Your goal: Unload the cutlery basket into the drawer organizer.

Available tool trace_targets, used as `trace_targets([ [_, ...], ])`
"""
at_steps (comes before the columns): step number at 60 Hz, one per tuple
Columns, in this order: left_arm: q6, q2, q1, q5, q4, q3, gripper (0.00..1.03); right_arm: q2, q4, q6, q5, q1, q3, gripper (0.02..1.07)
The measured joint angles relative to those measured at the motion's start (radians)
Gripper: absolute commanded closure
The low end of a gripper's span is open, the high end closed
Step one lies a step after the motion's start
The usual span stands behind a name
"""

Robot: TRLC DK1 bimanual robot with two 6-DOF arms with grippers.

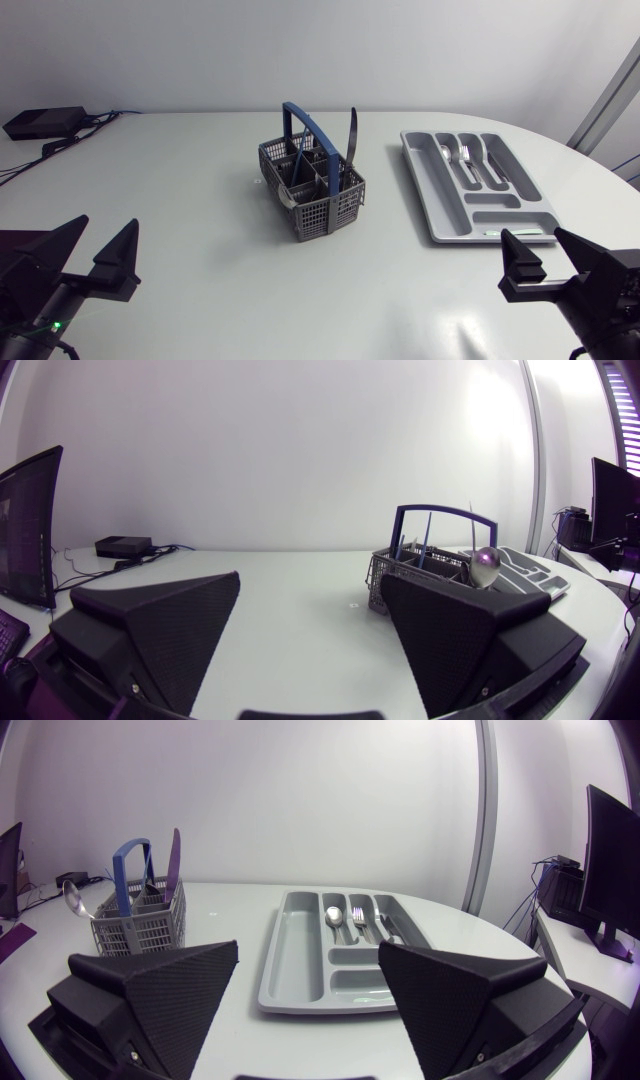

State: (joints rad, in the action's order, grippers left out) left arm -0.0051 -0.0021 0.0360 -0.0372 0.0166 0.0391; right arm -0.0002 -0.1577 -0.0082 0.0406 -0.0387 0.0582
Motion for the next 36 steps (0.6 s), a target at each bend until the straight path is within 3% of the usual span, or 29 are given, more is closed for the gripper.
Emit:
trace_targets([
  [36,0.001,0.003,-0.023,0.018,0.004,0.002,0.08,0.006,0.018,0.000,0.002,-0.026,0.000,0.06],
])
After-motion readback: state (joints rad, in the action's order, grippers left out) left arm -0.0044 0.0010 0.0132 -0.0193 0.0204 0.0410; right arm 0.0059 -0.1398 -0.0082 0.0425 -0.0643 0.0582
